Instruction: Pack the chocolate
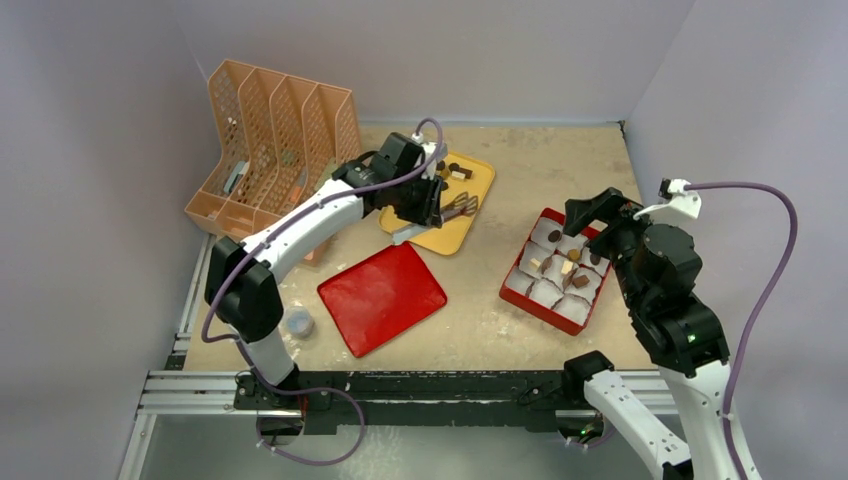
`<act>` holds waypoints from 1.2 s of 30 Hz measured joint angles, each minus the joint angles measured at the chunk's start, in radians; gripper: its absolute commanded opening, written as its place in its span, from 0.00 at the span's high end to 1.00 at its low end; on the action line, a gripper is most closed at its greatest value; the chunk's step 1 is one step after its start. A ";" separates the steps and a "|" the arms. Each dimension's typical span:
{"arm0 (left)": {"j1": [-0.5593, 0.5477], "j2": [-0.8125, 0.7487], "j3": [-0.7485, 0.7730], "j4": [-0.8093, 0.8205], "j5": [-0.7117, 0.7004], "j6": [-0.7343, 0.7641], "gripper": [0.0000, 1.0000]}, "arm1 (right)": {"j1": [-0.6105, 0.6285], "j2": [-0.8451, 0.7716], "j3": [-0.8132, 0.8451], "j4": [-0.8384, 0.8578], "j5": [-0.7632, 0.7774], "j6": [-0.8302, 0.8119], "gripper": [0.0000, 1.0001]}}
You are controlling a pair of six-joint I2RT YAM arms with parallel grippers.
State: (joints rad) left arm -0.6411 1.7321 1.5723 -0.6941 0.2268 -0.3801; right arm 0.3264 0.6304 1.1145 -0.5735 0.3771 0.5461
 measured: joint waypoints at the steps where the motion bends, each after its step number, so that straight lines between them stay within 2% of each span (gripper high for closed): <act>1: -0.013 0.000 0.000 0.000 0.010 0.002 0.78 | 0.000 0.000 0.000 0.000 0.000 0.000 0.04; 9: -0.201 0.000 0.003 -0.010 0.085 0.033 0.77 | 0.000 0.001 0.000 0.003 0.000 0.002 0.04; 12: -0.239 0.000 0.004 -0.011 0.121 0.033 0.77 | 0.000 0.003 0.000 0.003 0.000 0.003 0.04; 29: -0.272 0.006 0.004 -0.011 0.208 0.053 0.76 | 0.000 0.005 0.000 0.004 -0.001 0.003 0.04; 36: -0.287 0.035 0.005 -0.028 0.202 0.069 0.73 | 0.000 0.005 0.000 0.004 -0.001 0.004 0.04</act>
State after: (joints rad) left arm -0.9283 1.7672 1.5768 -0.7219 0.4290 -0.3111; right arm 0.3264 0.6350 1.1145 -0.5697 0.3763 0.5499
